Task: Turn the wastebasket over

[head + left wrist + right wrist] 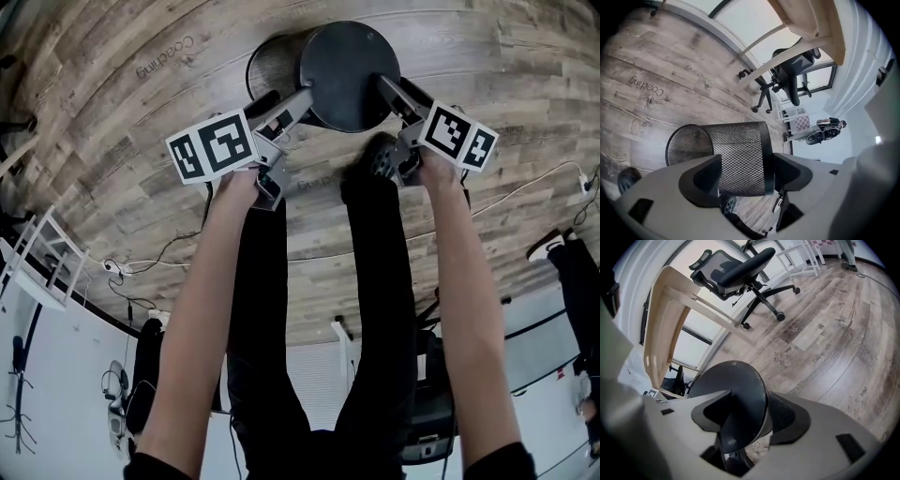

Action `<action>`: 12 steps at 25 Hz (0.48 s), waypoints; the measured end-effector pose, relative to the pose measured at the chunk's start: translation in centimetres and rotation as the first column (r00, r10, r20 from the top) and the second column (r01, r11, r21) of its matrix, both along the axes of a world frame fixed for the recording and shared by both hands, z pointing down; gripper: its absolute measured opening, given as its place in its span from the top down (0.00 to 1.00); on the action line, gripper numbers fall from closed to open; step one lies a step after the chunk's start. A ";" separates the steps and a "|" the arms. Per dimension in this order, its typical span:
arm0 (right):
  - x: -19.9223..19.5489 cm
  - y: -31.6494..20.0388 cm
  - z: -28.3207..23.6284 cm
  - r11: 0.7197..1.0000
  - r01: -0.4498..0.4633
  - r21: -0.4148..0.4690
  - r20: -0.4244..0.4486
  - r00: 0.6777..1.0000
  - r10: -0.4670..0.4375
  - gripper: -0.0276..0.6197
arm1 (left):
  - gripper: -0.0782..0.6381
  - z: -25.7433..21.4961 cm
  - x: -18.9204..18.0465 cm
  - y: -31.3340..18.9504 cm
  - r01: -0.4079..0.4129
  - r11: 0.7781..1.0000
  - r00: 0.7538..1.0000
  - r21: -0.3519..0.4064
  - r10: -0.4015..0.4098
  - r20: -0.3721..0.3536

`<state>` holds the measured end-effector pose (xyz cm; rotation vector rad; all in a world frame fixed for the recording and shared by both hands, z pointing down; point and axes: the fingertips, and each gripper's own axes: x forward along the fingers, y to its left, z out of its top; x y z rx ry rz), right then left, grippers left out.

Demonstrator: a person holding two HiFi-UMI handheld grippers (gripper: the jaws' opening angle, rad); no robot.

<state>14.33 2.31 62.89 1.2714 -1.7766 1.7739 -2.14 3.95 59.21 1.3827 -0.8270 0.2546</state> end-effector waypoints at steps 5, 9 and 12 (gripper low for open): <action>-1.3 1.1 -0.3 1.000 0.009 -0.015 -0.015 1.000 -0.009 0.55 | 0.39 0.4 -1.5 1.2 -0.006 1.000 1.000 -0.014 0.006 -0.019; -2.7 2.4 -0.4 1.000 0.003 -0.023 -0.009 1.000 -0.003 0.56 | 0.43 0.6 -2.8 2.1 -0.020 1.000 0.999 0.001 0.020 -0.032; -3.7 3.2 -0.4 0.999 -0.031 -0.034 0.010 0.999 0.032 0.56 | 0.51 0.9 -3.5 2.4 0.003 1.000 0.999 0.021 -0.003 -0.032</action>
